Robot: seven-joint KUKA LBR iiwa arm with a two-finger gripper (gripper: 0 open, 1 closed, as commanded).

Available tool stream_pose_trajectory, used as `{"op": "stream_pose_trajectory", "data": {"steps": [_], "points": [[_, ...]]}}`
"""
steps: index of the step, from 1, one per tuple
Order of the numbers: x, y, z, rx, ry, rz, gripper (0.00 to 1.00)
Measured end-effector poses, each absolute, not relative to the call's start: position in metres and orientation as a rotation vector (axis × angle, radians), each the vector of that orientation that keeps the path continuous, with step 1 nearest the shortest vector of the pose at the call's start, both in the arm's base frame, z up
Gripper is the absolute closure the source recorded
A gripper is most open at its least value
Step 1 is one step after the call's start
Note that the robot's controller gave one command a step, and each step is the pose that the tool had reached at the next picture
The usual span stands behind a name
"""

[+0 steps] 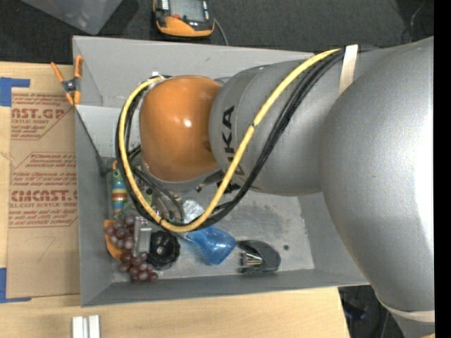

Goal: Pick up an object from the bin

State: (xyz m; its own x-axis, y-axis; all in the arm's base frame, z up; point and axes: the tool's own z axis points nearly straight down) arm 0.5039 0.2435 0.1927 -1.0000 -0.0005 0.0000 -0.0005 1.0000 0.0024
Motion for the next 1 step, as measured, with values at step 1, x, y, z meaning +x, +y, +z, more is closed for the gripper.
{"op": "stream_pose_trajectory", "data": {"steps": [1], "points": [[0.5038, 0.2435, 0.1927, 0.001, -3.142, -0.004, 0.0]]}}
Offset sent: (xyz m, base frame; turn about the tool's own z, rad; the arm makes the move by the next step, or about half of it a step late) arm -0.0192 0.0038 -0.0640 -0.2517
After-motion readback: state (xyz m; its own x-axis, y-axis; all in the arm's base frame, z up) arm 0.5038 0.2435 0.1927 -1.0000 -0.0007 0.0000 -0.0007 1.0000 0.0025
